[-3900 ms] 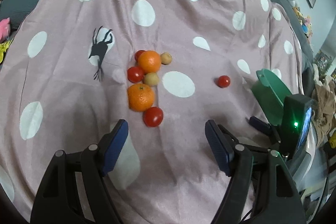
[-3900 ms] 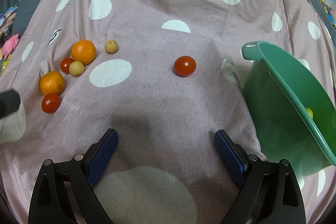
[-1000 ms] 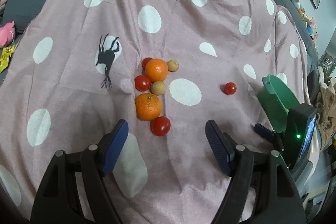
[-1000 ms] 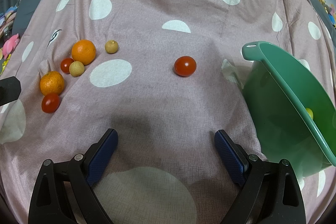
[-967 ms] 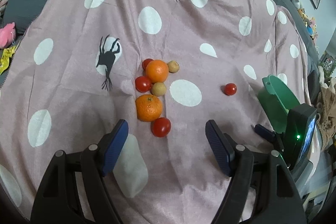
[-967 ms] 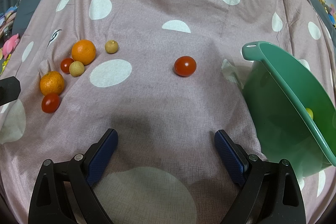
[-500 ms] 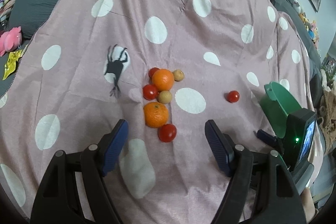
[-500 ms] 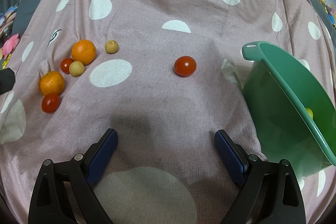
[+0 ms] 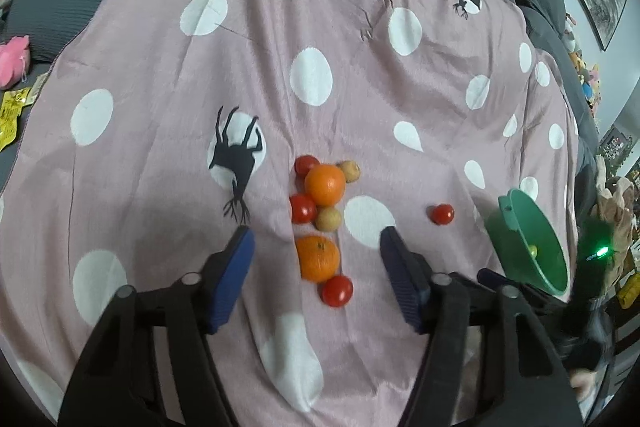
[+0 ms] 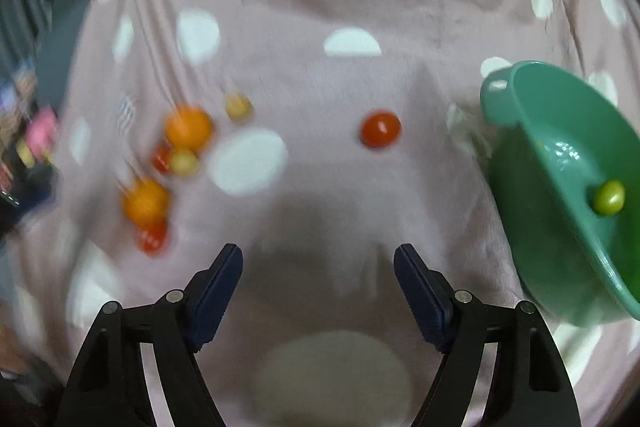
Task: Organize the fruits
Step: 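Lower the left gripper toward a mandarin while the right gripper grasps a large orange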
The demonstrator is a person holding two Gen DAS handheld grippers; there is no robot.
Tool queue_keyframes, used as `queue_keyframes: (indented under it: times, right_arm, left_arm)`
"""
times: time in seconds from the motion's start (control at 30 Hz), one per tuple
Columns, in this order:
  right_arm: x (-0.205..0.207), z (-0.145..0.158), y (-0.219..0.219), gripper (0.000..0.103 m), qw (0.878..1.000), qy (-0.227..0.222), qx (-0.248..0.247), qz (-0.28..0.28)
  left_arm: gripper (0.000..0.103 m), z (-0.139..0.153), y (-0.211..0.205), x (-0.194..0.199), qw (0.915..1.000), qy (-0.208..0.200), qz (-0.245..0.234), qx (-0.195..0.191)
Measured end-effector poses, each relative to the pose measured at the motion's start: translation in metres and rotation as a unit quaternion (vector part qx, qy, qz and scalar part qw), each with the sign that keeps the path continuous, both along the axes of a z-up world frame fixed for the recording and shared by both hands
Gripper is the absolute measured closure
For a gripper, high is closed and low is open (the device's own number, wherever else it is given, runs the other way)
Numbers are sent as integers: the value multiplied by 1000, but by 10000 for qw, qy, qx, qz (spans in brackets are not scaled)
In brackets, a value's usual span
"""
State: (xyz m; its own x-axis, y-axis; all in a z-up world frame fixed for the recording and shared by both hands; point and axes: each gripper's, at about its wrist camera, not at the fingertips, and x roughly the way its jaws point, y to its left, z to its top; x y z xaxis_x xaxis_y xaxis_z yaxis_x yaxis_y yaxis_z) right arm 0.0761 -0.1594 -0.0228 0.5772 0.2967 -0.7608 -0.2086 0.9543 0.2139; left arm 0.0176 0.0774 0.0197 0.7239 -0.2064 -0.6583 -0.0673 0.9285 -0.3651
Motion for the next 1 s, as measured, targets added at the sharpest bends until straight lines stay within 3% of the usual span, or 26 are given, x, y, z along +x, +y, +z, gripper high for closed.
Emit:
queue_keyframes:
  times: [0.1, 0.2, 0.3, 0.43, 0.53, 0.6, 0.8, 1.0]
  right_arm:
    - [13, 20, 7, 25, 9983, 77, 550, 161]
    - [30, 22, 25, 43, 9974, 246, 571, 363]
    - [51, 19, 37, 55, 9969, 385, 550, 418]
    - [75, 21, 35, 55, 9983, 409, 387, 134]
    - [99, 24, 50, 55, 9945, 650, 661, 488]
    - [107, 22, 60, 55, 9924, 704, 783, 638]
    - [131, -10, 95, 55, 9860, 1182, 884, 777]
    - [135, -23, 105, 55, 9819, 1308, 1039, 888]
  left_arm:
    - [60, 2, -1, 18, 9998, 97, -148, -94]
    - [70, 2, -4, 40, 9994, 264, -216, -43]
    - [73, -3, -8, 50, 9986, 388, -358, 25]
    - [73, -17, -22, 54, 9950, 674, -527, 512]
    - [73, -23, -23, 51, 9949, 756, -472, 467]
    - [80, -27, -28, 48, 9939, 833, -506, 514]
    - [83, -38, -41, 51, 9890, 1006, -605, 894]
    - [80, -44, -44, 56, 9859, 1025, -518, 1217]
